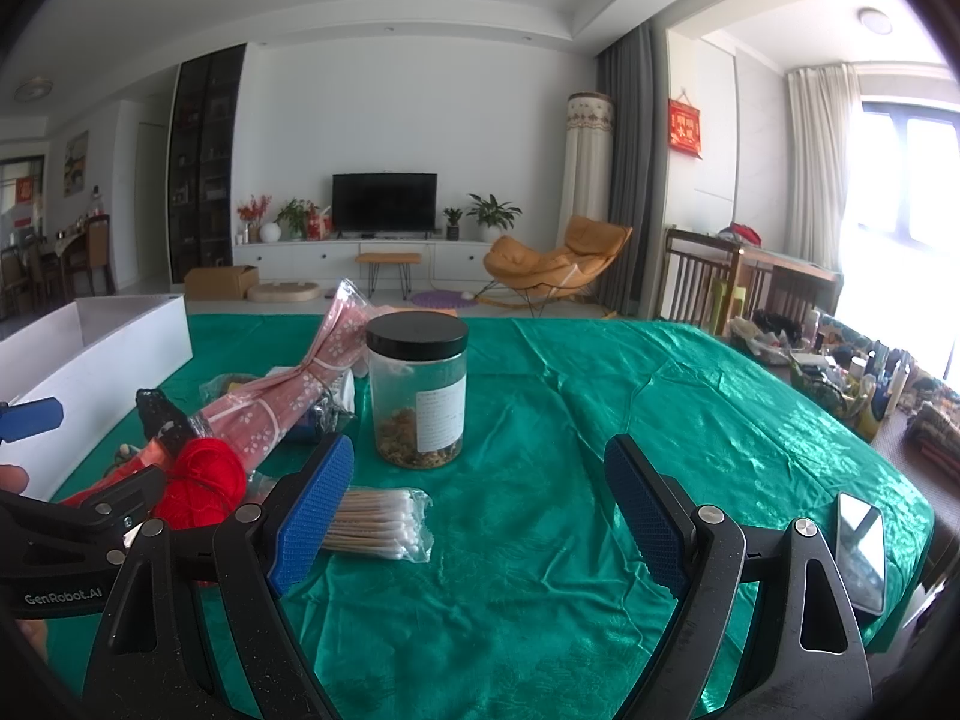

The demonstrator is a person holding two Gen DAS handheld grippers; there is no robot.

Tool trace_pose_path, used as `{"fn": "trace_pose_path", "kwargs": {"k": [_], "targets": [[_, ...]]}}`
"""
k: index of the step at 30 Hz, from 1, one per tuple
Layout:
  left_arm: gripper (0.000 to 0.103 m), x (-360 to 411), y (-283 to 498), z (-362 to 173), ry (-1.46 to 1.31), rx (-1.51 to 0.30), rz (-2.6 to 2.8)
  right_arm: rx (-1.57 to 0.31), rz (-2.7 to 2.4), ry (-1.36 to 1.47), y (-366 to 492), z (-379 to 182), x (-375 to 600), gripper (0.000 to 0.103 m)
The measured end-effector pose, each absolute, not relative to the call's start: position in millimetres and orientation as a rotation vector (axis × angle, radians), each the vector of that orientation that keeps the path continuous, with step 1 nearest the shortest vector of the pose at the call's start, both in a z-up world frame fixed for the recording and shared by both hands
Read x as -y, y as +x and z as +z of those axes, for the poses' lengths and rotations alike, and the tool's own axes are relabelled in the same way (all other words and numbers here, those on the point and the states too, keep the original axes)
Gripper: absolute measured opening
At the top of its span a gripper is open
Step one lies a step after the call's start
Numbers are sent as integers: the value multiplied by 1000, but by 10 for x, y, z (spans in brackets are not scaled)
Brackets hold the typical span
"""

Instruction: Organize soft objects

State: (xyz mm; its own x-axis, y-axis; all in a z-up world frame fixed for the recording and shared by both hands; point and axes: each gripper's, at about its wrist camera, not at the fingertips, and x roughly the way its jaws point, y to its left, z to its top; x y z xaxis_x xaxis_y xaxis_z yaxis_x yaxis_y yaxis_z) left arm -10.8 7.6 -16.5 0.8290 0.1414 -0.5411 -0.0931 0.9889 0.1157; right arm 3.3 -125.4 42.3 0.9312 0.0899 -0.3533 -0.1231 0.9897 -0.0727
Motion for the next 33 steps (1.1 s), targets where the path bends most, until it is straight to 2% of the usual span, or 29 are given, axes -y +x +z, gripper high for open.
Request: {"fn": "trace_pose_path", "kwargs": {"k": [33], "targets": [[103,-102,-77,-199,96,-595,131,-358,110,-93,31,423,1253,88]]}}
